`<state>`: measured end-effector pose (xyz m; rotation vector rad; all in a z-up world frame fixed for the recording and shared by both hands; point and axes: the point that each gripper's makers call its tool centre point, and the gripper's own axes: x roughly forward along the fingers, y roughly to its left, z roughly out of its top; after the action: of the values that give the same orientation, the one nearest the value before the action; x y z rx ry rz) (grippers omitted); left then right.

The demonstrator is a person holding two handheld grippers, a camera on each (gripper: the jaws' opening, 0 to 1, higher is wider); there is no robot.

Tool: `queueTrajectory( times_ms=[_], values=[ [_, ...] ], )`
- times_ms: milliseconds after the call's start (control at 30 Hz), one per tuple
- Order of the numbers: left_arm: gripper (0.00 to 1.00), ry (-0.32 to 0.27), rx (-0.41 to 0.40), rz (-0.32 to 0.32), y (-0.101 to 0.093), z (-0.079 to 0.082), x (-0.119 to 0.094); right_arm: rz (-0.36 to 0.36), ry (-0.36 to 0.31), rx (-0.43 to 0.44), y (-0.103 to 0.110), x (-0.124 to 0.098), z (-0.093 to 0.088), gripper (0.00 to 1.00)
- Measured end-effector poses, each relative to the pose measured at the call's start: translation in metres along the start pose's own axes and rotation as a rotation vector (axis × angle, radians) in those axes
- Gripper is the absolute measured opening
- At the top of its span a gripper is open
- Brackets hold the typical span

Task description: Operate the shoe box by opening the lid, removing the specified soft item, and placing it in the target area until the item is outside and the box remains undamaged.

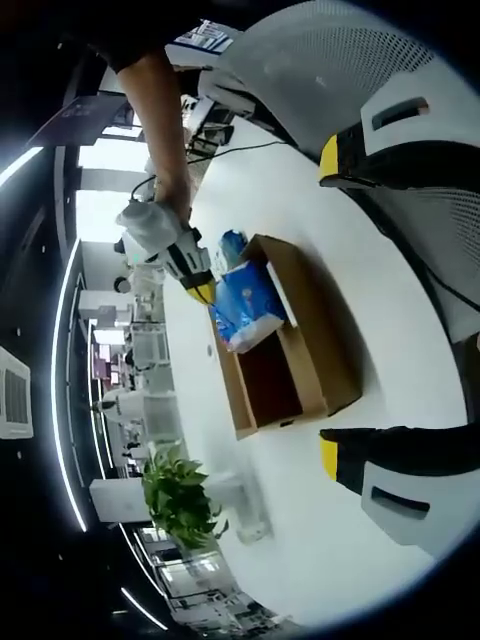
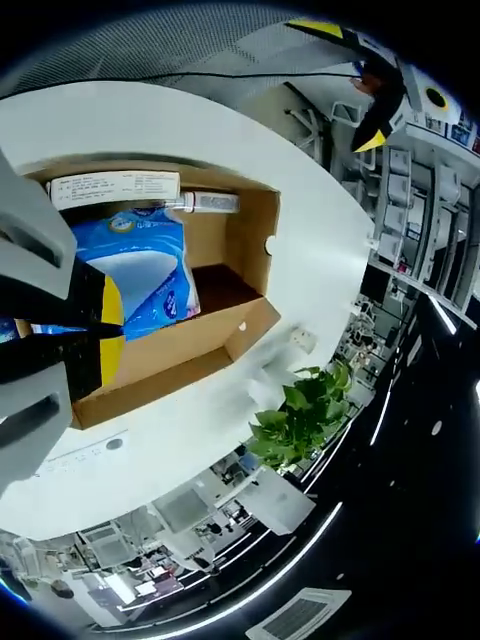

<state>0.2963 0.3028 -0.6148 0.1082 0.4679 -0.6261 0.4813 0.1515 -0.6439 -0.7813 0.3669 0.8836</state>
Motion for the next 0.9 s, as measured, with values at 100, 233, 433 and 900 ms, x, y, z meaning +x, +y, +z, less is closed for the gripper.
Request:
queueTrajectory(
  times_ms=[100,233,433,900],
  values=[
    [0.99,0.002,-0.003,-0.003,0.0,0.0,0.0,-0.013,-0.015,-0.006,-0.006,-0.006,0.006,0.0],
    [0.99,0.01,0.005,-0.01,-0.002,-0.001,0.001,-0.028,-0.036,-0.01,-0.012,-0.015,0.015,0.0],
    [0.99,0.016,0.002,-0.013,-0.002,-0.002,0.001,-0.042,-0.057,-0.019,-0.02,-0.026,0.024,0.0],
    [0.99,0.011,-0.011,-0.014,-0.002,-0.002,0.001,-0.062,-0.084,-0.033,-0.029,-0.043,0.042,0.0]
  ],
)
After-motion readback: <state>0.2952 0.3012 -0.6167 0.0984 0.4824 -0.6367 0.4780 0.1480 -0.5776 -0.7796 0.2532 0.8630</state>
